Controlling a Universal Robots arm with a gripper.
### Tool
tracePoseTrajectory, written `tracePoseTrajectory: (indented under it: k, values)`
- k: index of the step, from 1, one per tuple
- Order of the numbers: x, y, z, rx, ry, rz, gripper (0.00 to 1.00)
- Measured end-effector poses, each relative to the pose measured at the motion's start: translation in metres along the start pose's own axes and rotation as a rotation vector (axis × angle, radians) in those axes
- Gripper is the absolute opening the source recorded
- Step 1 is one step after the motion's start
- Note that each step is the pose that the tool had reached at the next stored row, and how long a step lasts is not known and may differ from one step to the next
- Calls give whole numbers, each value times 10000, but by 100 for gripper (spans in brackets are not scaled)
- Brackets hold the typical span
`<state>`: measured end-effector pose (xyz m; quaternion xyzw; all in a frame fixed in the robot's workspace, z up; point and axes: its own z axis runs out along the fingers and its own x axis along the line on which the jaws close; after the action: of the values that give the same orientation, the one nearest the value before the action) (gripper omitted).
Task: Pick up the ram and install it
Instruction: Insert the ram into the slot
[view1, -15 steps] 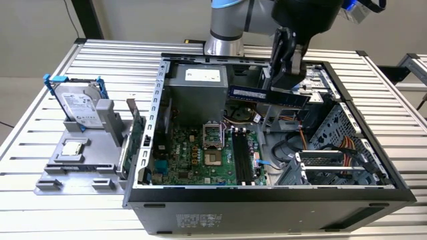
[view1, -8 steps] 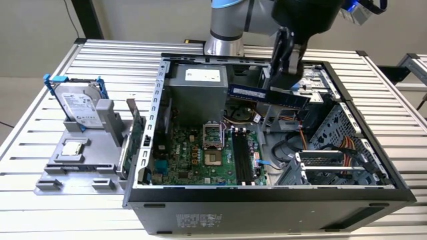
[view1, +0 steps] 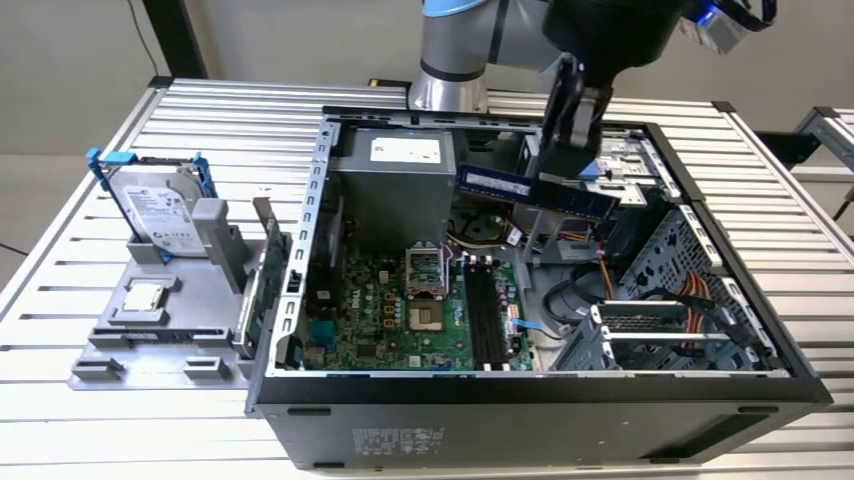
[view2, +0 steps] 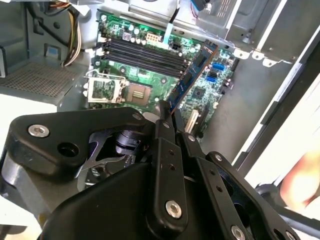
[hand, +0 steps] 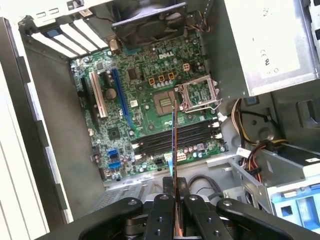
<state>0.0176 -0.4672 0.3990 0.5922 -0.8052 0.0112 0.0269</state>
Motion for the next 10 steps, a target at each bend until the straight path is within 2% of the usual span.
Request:
tracePoseTrajectory:
  k: [10]
  values:
    - [0, 0, 0, -43, -10, 755, 0]
